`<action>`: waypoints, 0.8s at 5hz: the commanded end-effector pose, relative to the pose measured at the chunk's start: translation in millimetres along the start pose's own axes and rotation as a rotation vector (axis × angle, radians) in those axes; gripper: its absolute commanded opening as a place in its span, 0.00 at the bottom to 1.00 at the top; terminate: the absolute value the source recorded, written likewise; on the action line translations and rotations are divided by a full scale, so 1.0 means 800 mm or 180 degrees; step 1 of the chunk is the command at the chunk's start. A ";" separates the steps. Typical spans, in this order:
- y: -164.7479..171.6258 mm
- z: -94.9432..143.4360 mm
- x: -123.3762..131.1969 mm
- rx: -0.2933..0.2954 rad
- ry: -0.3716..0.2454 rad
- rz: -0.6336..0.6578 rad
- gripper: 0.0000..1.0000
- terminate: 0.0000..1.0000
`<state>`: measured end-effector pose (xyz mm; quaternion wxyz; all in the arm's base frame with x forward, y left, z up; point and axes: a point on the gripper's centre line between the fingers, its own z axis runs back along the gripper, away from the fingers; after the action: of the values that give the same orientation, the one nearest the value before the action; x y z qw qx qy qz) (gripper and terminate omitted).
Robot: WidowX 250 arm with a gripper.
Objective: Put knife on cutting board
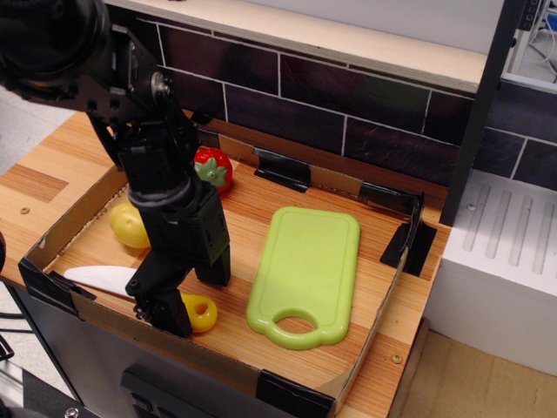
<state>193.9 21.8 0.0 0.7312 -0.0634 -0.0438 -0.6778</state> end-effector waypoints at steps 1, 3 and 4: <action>0.006 0.002 -0.004 0.0112 0.0035 0.0054 0.00 0.00; -0.002 0.002 0.000 -0.0116 -0.0001 0.0703 0.00 0.00; -0.007 0.007 0.009 -0.0065 0.0058 0.1262 0.00 0.00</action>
<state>181.0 8.3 1.0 0.8470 -0.0798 -0.0043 -0.5255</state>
